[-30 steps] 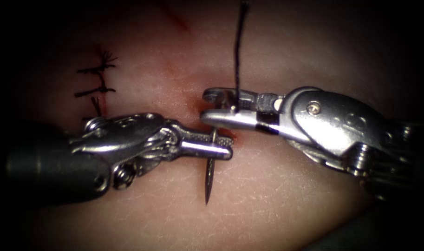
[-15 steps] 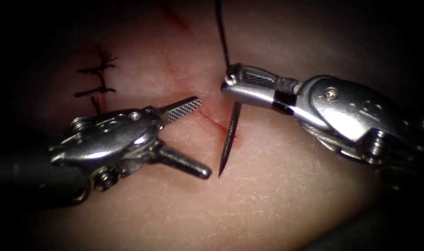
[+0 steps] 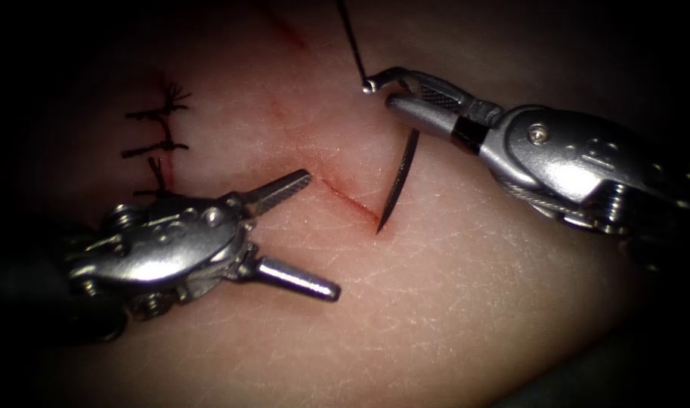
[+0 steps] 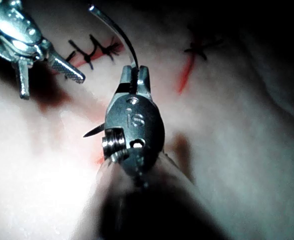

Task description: Wound Closure

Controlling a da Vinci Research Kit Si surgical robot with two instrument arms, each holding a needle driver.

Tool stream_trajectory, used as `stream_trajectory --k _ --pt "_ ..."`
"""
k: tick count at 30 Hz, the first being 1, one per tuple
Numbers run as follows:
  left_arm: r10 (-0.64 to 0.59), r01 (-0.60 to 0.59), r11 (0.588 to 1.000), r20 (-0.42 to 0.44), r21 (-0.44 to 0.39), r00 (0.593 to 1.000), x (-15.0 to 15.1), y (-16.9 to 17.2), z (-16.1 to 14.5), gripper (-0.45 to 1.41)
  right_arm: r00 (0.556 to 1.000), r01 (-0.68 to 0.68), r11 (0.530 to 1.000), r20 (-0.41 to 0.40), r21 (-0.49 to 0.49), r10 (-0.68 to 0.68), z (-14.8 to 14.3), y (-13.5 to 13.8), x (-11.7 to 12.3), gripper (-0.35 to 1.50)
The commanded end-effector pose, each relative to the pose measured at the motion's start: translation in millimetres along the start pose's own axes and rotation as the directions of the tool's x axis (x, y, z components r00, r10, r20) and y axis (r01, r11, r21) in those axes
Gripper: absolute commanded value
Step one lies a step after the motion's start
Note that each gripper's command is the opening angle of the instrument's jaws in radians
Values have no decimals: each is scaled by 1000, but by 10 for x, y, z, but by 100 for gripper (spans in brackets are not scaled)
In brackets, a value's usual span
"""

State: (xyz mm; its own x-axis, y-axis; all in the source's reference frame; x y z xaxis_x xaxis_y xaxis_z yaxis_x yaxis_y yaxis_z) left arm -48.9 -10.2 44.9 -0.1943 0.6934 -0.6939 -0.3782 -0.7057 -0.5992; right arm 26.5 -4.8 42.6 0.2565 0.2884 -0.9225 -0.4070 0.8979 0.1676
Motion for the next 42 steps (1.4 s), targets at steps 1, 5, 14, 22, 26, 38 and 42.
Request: stream_trajectory --k 1,5,14,22,26,38,42 --pt "11 -11 1000 3 3 1000 -1 1 10 79 999 47 999 -9 0 -47 15 1 -3 -35" --pt "45 -47 998 44 39 998 -10 4 17 2 990 142 990 -23 -6 -142 31 0 -9 -35" --pt "100 -106 991 65 84 993 -27 -18 20 -45 974 227 974 -16 -20 -228 45 -2 -21 -35" --pt "127 -149 980 156 133 979 -57 -42 30 -45 961 276 960 23 -42 -275 39 0 -18 -35" --pt "131 -161 975 186 155 974 -68 -48 35 -45 953 302 952 53 -44 -299 37 1 -19 -35" --pt "120 -170 967 248 192 961 -74 -48 40 -45 938 340 940 79 -32 -337 44 2 -44 -35" --pt "116 -173 964 266 201 957 -80 -49 43 -45 938 340 940 78 -35 -337 44 3 -45 -35"
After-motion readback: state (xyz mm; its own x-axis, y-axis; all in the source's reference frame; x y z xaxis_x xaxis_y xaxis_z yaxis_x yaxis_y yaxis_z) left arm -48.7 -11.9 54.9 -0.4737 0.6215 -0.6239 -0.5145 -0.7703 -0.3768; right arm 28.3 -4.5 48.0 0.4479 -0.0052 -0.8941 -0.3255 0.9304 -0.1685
